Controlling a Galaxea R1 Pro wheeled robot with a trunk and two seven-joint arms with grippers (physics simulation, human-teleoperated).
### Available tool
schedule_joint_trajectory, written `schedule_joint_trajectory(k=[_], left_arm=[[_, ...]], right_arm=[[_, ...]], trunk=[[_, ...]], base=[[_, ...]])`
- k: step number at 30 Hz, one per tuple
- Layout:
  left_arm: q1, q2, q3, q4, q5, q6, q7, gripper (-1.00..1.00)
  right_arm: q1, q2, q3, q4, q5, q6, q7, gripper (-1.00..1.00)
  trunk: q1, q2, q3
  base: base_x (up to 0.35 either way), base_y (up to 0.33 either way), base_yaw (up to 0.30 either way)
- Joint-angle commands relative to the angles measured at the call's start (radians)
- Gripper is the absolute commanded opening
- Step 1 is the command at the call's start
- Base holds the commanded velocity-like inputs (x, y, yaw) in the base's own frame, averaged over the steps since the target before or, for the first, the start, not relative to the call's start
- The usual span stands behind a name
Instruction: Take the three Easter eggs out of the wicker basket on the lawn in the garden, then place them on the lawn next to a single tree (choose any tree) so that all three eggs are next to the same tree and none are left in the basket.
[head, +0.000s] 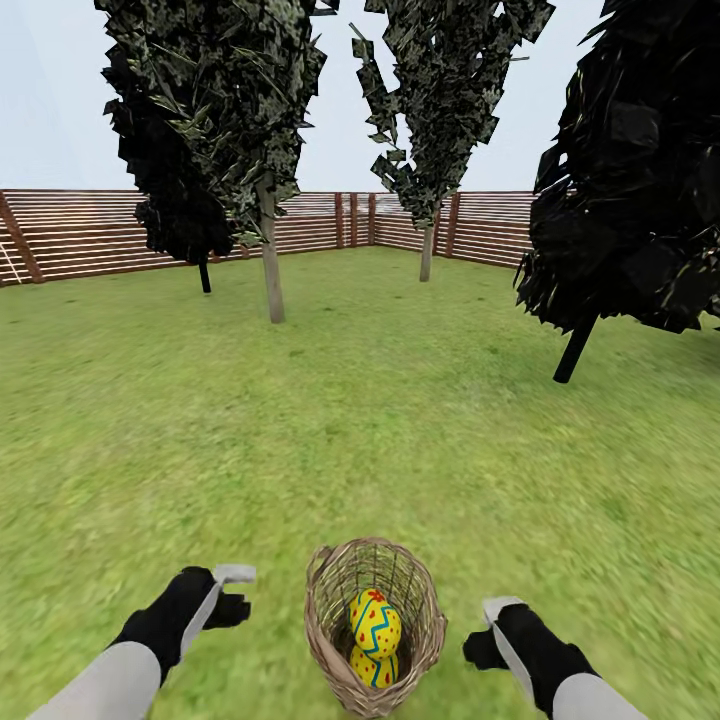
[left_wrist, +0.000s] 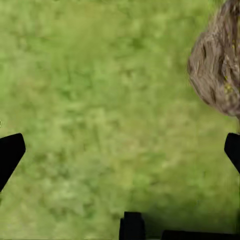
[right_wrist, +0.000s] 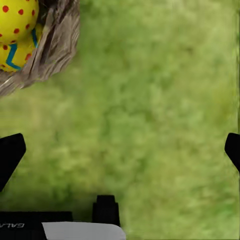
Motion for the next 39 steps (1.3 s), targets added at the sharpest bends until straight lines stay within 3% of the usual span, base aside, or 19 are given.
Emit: schedule_joint_trajectory(k=[1, 3, 5, 7, 10, 16, 27, 33, 39], left_arm=[[-0.016, -0.014, 0.0, -0.052, -0.002, 0.045, 0.0, 1.0], [-0.067, -0.037, 0.0, -0.146, 0.002, 0.113, -0.003, 1.0], [-0.122, -0.058, 0.0, -0.243, 0.007, 0.155, -0.006, 1.0], [-0.156, -0.092, -0.001, -0.309, 0.003, 0.171, -0.003, 1.0], [-0.211, -0.115, -0.002, -0.359, 0.001, 0.18, 0.0, 1.0], [-0.245, -0.135, -0.001, -0.377, 0.007, 0.181, 0.018, 1.0], [-0.238, -0.133, -0.001, -0.336, 0.011, 0.183, 0.017, 1.0], [-0.233, -0.14, -0.06, -0.33, 0.008, 0.278, 0.015, 1.0], [-0.232, -0.141, -0.071, -0.327, 0.01, 0.302, 0.016, 1.0]], right_arm=[[-0.021, -0.004, -0.002, -0.003, 0.002, 0.011, 0.001, 1.0], [-0.059, -0.015, -0.019, -0.004, -0.003, 0.016, 0.001, 1.0], [-0.093, -0.022, -0.073, -0.005, -0.004, 0.027, 0.001, 1.0], [-0.106, -0.026, -0.132, -0.017, -0.003, 0.043, 0.0, 1.0], [-0.112, -0.028, -0.163, -0.072, -0.004, 0.053, -0.002, 1.0], [-0.113, -0.033, -0.172, -0.124, 0.002, 0.071, -0.005, 1.0], [-0.113, -0.03, -0.167, -0.115, 0.002, 0.073, -0.004, 1.0], [-0.113, -0.031, -0.167, -0.113, -0.005, 0.072, -0.003, 1.0], [-0.112, -0.027, -0.167, -0.111, -0.005, 0.072, -0.002, 1.0]], trunk=[[0.0, -0.001, -0.001], [0.0, -0.001, -0.001], [0.0, -0.001, -0.001], [0.0, -0.001, -0.001], [0.0, -0.001, -0.001], [0.0, -0.001, -0.001], [0.0, -0.001, 0.007], [0.0, -0.001, 0.013], [0.0, -0.001, 0.02]], base=[[0.0, 0.0, 0.0], [0.0, 0.0, 0.0], [0.0, 0.0, 0.0], [0.0, 0.0, 0.0], [0.0, 0.0, 0.0], [0.0, 0.0, -0.001], [0.0, 0.0, -0.164], [0.0, 0.025, -0.231], [0.0, 0.256, -0.232]])
